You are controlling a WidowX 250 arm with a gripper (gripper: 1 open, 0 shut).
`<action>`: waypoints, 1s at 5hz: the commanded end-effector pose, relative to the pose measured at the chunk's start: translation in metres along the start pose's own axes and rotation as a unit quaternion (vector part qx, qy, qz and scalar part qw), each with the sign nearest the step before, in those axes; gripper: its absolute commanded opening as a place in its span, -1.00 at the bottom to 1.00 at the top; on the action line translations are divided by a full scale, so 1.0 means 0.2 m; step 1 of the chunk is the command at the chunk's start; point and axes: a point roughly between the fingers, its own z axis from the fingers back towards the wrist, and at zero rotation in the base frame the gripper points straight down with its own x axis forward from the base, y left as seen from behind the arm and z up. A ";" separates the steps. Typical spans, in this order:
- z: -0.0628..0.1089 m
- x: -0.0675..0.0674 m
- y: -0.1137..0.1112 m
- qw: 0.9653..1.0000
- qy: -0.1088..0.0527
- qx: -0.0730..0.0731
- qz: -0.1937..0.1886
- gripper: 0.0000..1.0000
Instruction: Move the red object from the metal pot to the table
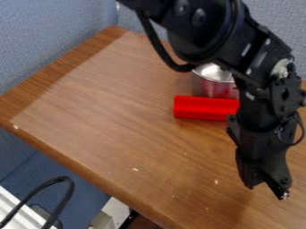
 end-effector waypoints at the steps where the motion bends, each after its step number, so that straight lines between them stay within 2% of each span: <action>1: -0.01 0.00 0.03 1.000 -0.006 0.000 0.011 -1.00; 2: -0.03 0.00 0.05 1.000 -0.006 -0.001 0.017 -1.00; 3: -0.03 -0.01 0.06 1.000 -0.006 -0.003 0.026 1.00; 5: -0.03 -0.01 0.09 0.999 0.000 -0.004 0.043 1.00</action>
